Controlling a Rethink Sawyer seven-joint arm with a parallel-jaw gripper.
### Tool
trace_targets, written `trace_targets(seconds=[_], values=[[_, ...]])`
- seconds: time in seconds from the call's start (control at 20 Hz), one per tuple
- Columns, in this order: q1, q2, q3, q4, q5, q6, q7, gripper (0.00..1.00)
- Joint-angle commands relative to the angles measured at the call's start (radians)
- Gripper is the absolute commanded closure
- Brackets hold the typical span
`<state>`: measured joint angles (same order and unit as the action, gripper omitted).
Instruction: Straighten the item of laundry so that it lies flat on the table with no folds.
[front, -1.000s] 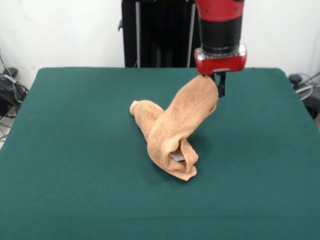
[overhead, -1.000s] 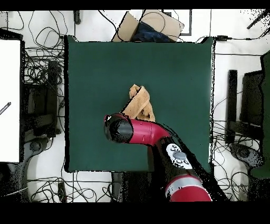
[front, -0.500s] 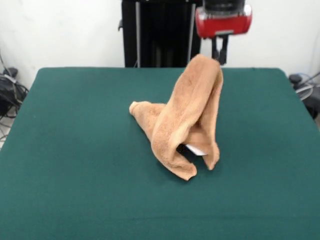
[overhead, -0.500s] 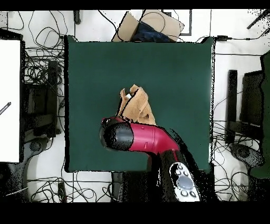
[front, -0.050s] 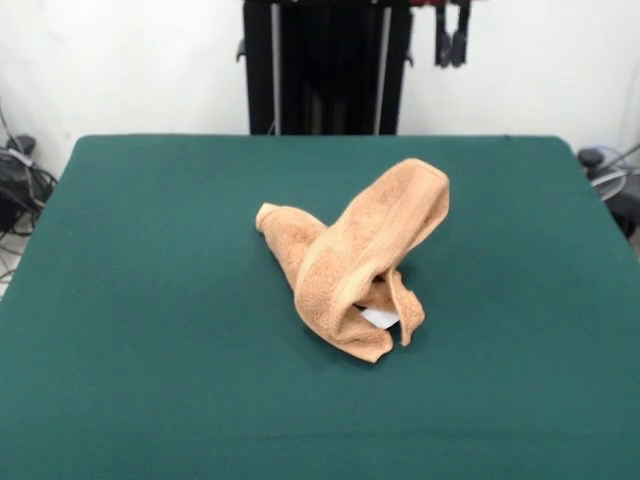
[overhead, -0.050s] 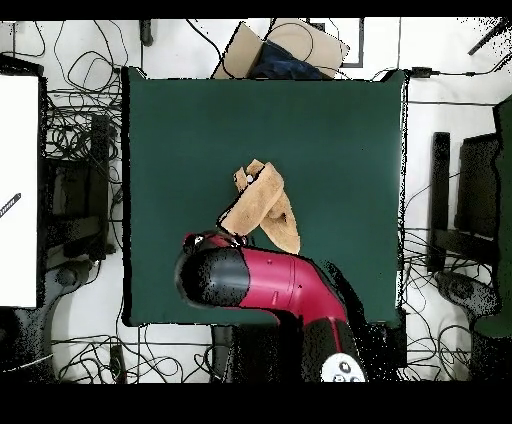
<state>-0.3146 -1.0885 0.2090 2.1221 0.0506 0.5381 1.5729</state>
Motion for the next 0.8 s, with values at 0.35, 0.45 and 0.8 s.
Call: trace_targets(seconds=[0.35, 0.45, 0.8], values=[[0.031, 0.075, -0.001, 0.020, -0.044, -0.061, 0.139, 1.00], [0.029, 0.088, 0.002, 0.013, -0.061, -0.112, 0.128, 1.00], [0.100, 0.133, -0.095, -0.076, -0.156, -0.166, 0.165, 0.00]])
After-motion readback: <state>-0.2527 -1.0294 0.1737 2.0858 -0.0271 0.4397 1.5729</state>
